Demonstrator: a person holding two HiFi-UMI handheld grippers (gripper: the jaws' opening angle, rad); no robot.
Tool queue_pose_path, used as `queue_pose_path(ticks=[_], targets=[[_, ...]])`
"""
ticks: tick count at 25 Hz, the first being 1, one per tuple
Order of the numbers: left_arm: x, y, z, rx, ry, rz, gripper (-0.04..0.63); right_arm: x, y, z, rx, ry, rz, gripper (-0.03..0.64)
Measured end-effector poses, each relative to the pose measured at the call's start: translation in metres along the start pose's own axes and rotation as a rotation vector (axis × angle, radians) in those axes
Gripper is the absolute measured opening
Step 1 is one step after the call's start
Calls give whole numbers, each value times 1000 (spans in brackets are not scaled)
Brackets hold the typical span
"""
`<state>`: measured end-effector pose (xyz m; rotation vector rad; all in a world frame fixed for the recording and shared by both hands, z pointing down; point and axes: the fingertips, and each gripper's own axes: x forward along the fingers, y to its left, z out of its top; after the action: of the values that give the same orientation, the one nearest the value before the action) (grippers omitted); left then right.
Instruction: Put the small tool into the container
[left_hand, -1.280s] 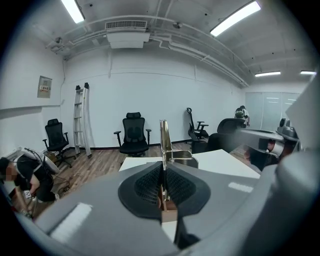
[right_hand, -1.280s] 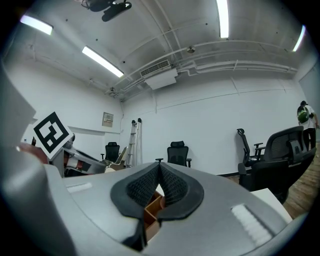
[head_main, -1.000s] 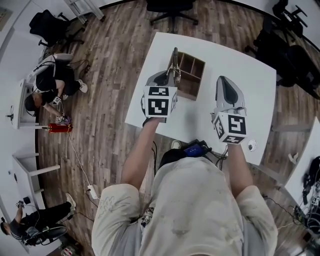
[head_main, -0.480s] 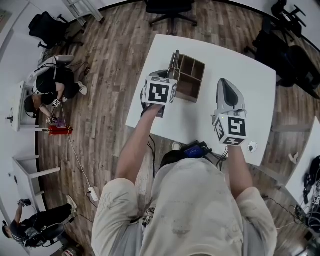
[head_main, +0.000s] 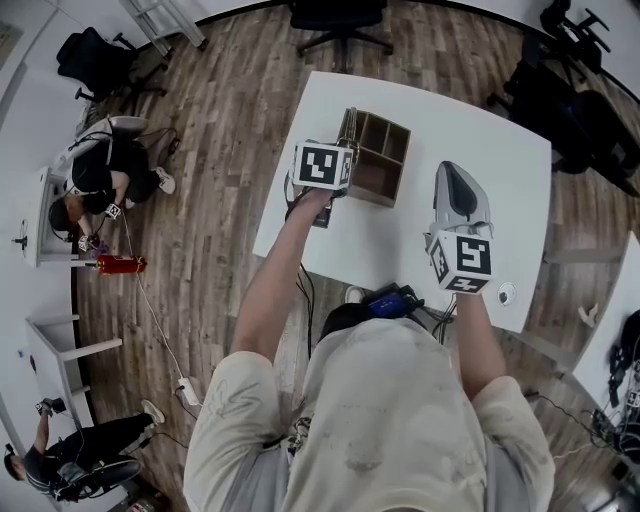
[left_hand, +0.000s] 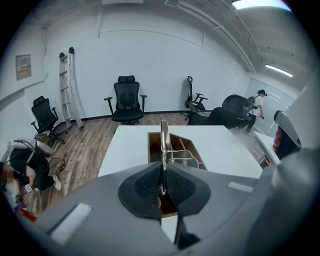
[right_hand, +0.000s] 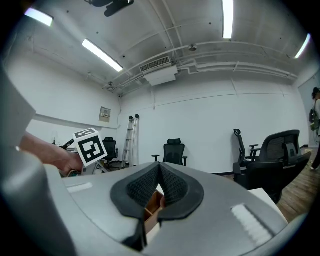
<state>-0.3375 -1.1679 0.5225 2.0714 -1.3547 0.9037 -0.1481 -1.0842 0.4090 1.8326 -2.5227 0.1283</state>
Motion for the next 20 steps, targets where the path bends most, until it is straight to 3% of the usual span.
queue_pose_path(ticks=[10,20], targets=[[25,9,-16,-24,117,-5,23,4,0,-7,-3,17,1,6],[29,14,-17,-27,137,8,25,2,10,-9,-5,17,23,6]])
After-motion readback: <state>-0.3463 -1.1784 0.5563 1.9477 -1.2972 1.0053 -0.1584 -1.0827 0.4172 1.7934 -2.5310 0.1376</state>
